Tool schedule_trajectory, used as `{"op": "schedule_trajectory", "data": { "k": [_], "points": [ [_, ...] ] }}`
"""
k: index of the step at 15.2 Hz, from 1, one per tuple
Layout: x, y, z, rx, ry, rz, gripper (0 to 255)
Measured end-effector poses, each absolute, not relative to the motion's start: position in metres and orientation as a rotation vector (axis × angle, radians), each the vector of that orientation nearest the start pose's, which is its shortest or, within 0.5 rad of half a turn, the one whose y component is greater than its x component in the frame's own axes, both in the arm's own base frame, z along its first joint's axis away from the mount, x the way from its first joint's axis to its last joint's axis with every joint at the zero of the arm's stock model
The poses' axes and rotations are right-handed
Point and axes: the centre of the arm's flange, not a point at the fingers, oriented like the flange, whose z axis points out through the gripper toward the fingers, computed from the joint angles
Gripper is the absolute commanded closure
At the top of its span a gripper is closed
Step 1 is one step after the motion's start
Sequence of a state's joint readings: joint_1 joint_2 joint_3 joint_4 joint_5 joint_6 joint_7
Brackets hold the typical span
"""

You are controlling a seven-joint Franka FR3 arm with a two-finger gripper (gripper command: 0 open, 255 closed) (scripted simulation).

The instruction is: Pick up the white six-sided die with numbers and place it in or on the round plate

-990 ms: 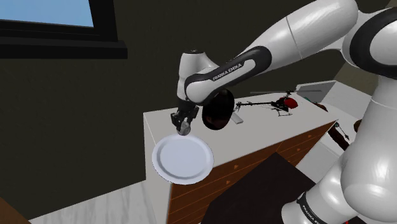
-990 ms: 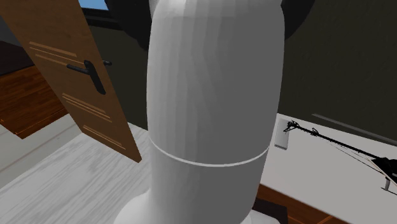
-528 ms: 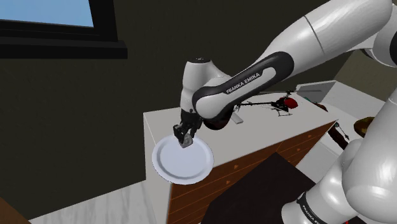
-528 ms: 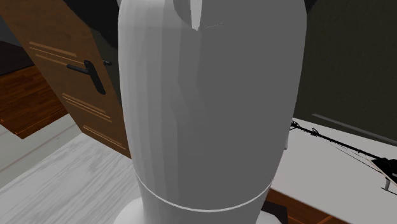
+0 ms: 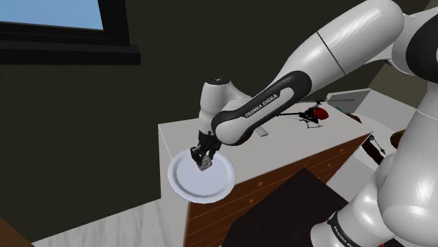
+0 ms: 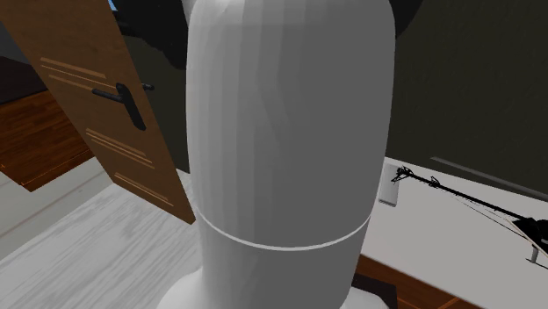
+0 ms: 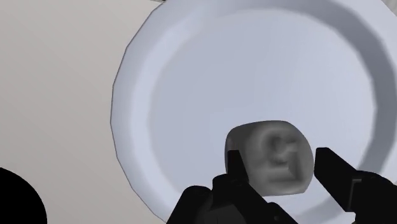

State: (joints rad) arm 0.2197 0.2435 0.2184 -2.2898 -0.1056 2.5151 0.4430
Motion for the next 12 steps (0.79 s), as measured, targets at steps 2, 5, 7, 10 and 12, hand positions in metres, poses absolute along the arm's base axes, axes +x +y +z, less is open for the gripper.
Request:
{"op": "schedule_trajectory", "data": {
  "k": [2, 5, 7, 10, 12],
  "points": [
    [0.478, 0.227, 0.237, -3.152, -0.118, 0.008, 255],
    [0.482, 0.226, 0.222, -3.150, -0.111, -0.009, 255],
    [0.487, 0.222, 0.225, -3.152, -0.109, -0.040, 255],
    [0.483, 0.238, 0.238, -3.135, -0.139, -0.073, 255],
    [0.480, 0.241, 0.235, -3.134, -0.143, -0.065, 255]
  ]
}}
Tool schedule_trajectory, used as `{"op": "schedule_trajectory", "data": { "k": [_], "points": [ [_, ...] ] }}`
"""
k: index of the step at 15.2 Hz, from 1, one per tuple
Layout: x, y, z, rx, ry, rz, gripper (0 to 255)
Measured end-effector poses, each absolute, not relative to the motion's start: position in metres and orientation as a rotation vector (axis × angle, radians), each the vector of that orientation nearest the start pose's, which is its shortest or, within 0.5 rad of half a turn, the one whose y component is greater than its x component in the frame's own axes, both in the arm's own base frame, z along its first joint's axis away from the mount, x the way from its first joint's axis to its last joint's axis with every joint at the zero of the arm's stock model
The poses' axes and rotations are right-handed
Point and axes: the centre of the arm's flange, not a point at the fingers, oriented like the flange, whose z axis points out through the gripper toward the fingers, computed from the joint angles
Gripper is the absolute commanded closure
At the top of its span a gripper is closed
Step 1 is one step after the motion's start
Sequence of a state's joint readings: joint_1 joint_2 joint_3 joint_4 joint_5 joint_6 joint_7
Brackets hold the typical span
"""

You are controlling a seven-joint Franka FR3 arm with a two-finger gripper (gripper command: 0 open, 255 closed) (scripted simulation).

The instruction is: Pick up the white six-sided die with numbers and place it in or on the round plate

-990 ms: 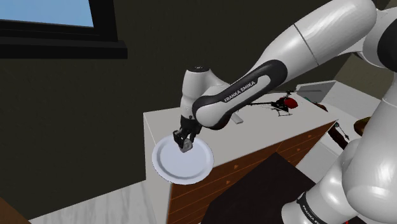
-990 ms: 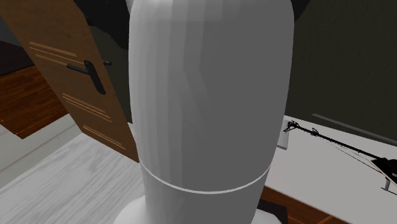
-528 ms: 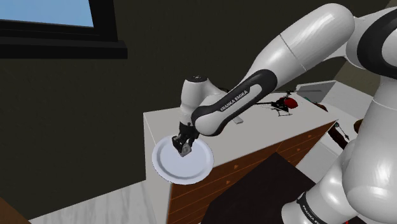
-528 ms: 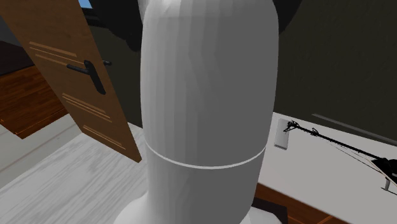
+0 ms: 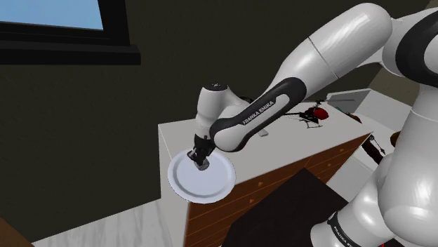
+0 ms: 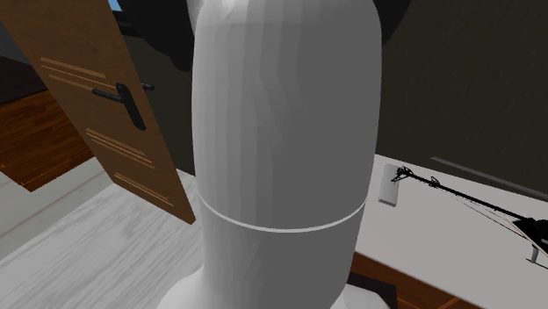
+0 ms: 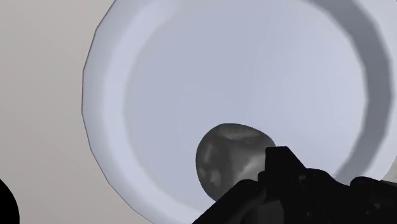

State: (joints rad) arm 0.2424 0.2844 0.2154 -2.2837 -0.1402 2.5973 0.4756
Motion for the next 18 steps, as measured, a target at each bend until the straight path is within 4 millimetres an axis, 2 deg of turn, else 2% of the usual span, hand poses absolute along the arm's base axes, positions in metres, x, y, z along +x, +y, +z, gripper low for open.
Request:
{"op": "schedule_trajectory", "data": {
  "k": [1, 2, 3, 5, 6, 7, 10, 12, 18],
  "points": [
    [0.480, 0.243, 0.237, -3.131, -0.149, -0.071, 0],
    [0.480, 0.246, 0.239, -3.128, -0.153, -0.080, 0],
    [0.499, 0.271, 0.242, -3.162, -0.166, -0.092, 0],
    [0.498, 0.271, 0.241, -3.179, -0.158, -0.083, 0],
    [0.505, 0.263, 0.242, -3.154, -0.128, -0.056, 0],
    [0.515, 0.247, 0.241, -3.116, -0.058, -0.003, 0],
    [0.550, 0.188, 0.238, -2.952, 0.201, 0.194, 0],
    [0.559, 0.166, 0.233, -2.872, 0.296, 0.266, 0],
    [0.556, 0.168, 0.203, -2.841, 0.325, 0.290, 0]
  ]
}}
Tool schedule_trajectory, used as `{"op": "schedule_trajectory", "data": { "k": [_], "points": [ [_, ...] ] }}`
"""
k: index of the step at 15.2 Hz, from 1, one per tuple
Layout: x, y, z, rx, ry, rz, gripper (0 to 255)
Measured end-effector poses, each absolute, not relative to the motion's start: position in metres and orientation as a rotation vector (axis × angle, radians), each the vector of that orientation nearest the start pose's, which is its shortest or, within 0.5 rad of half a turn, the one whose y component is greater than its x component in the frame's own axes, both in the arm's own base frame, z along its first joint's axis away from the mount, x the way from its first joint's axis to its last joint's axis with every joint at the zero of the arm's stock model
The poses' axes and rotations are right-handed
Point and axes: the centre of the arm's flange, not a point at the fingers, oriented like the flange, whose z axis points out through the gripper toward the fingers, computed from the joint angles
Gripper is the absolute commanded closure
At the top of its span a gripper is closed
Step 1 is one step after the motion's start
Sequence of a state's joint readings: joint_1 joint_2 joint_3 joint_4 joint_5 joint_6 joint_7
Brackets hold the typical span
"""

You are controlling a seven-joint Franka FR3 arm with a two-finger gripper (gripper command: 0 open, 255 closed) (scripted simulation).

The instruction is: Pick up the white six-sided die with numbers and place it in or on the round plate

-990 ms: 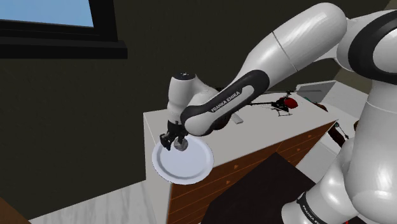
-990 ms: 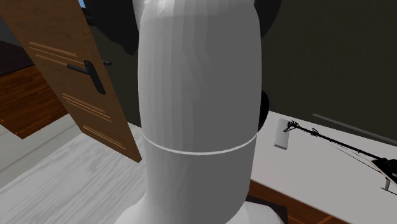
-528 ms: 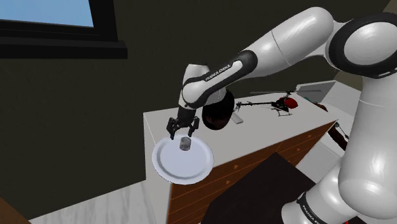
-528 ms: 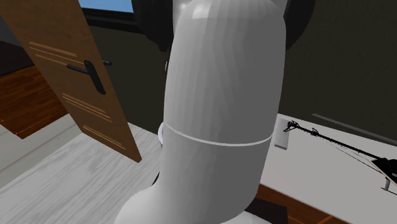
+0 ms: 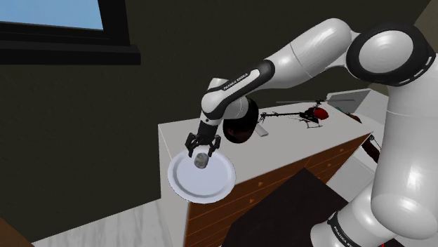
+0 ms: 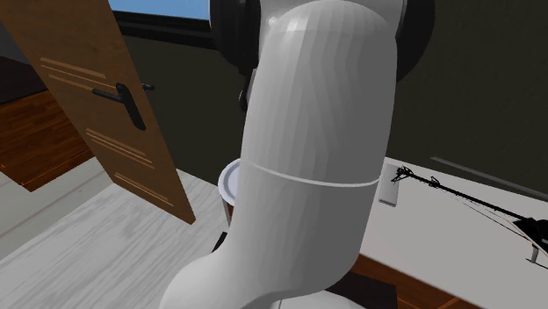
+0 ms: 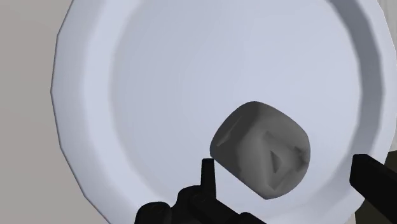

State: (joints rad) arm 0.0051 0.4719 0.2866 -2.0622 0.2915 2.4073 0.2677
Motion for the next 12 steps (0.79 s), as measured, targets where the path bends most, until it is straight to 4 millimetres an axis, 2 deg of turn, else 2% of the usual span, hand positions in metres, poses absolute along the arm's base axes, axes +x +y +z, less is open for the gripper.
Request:
{"op": "schedule_trajectory", "data": {
  "k": [7, 8, 12],
  "points": [
    [0.5562, 0.1701, 0.1961, -2.841, 0.325, 0.290, 0],
    [0.5562, 0.1701, 0.1961, -2.841, 0.325, 0.290, 255],
    [0.5562, 0.1701, 0.1962, -2.841, 0.325, 0.290, 255]
  ]
}}
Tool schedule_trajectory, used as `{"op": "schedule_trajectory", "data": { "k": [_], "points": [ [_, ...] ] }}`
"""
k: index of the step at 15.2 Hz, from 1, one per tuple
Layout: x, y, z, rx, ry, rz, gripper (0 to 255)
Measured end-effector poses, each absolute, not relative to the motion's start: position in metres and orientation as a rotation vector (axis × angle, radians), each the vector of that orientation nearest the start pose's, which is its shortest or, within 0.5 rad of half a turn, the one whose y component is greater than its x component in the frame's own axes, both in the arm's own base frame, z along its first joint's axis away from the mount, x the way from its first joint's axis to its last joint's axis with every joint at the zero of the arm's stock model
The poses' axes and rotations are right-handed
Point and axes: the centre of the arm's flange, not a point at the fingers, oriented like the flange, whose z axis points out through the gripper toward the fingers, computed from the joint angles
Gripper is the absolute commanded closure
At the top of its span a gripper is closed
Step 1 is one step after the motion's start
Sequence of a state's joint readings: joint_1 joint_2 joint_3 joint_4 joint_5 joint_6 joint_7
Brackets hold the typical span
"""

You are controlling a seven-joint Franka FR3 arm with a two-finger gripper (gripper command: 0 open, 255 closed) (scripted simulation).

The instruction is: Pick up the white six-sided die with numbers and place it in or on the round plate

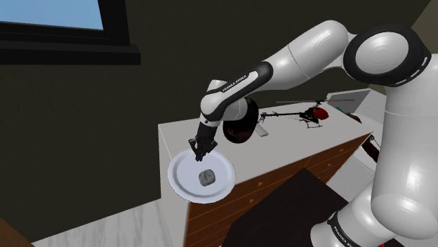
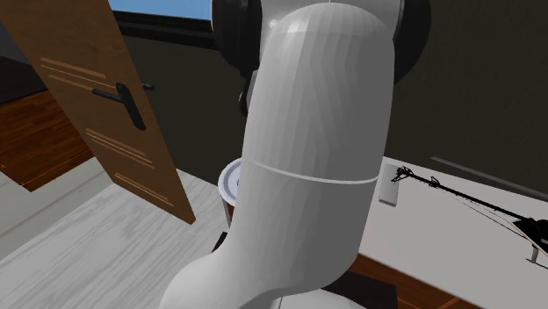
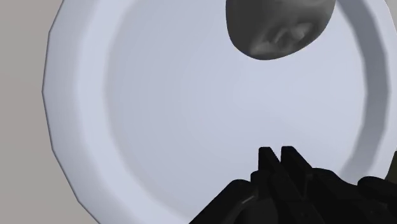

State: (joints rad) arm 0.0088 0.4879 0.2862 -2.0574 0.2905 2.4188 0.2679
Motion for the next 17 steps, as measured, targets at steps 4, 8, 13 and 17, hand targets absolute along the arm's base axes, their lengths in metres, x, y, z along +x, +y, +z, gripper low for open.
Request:
{"op": "schedule_trajectory", "data": {
  "k": [4, 8, 13, 17],
  "points": [
    [0.556, 0.170, 0.196, -2.841, 0.325, 0.290, 255],
    [0.548, 0.173, 0.199, -2.858, 0.337, 0.277, 0],
    [0.482, 0.217, 0.220, -3.012, 0.462, 0.134, 0],
    [0.442, 0.243, 0.222, -3.091, 0.553, 0.040, 0]
  ]
}}
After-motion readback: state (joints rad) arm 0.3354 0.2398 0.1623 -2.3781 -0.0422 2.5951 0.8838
